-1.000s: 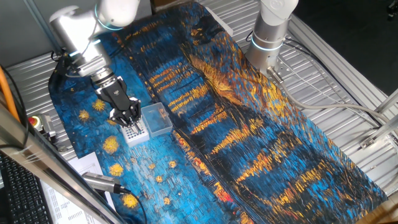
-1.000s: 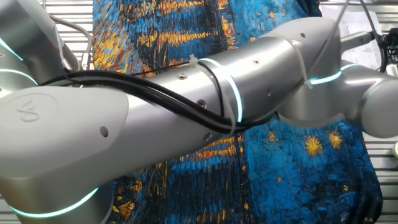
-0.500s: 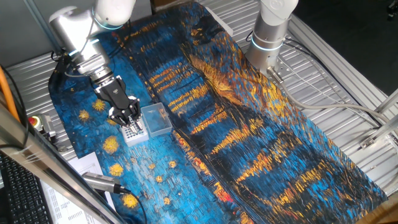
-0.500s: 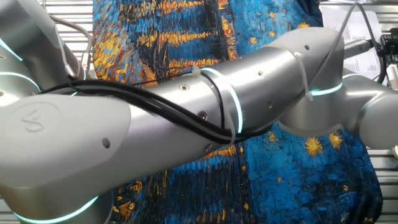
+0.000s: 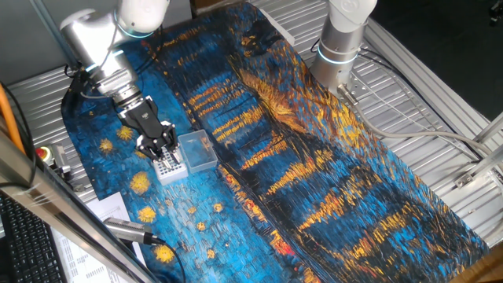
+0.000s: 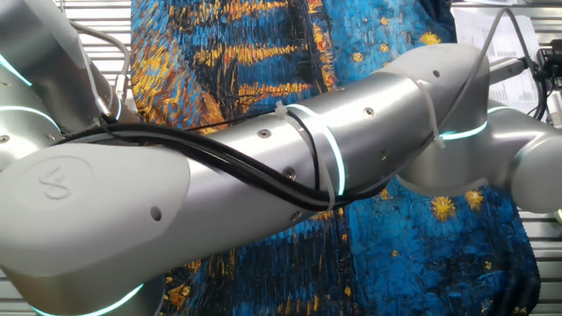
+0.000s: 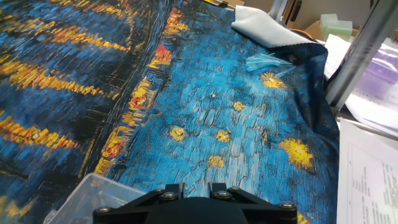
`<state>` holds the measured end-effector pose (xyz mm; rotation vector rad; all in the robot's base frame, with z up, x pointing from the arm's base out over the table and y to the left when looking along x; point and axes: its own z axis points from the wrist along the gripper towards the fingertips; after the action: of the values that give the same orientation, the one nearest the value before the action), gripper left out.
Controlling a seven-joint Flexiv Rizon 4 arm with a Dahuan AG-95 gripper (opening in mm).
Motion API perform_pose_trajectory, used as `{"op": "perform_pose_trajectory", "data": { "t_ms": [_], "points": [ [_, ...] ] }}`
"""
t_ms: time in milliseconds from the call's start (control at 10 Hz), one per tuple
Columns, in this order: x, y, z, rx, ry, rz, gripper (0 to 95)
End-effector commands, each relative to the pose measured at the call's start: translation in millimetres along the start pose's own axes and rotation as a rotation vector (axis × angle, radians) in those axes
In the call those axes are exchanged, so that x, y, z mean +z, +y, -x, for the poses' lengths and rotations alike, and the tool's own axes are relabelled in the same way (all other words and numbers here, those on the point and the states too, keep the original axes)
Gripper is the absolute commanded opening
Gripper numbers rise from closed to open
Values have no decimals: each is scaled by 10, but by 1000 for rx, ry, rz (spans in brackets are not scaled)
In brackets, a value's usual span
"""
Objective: Insert a medium pipette tip into the holder for medium pipette tips
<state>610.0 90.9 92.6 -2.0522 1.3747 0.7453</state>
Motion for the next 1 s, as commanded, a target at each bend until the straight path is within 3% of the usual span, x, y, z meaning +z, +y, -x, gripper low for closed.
{"op": "perform_pose_trajectory", "data": {
  "t_ms": [100,200,400,600,800,900,1000],
  "points": [
    [-41,11,99,64,57,23,190],
    [-54,16,140,85,84,31,190],
    [-105,42,315,206,229,64,190],
    [-138,63,449,320,379,71,190],
    [-138,29,466,375,462,71,190],
    [-133,-18,478,367,493,83,190],
    [-132,-41,483,358,506,89,190]
  ]
}}
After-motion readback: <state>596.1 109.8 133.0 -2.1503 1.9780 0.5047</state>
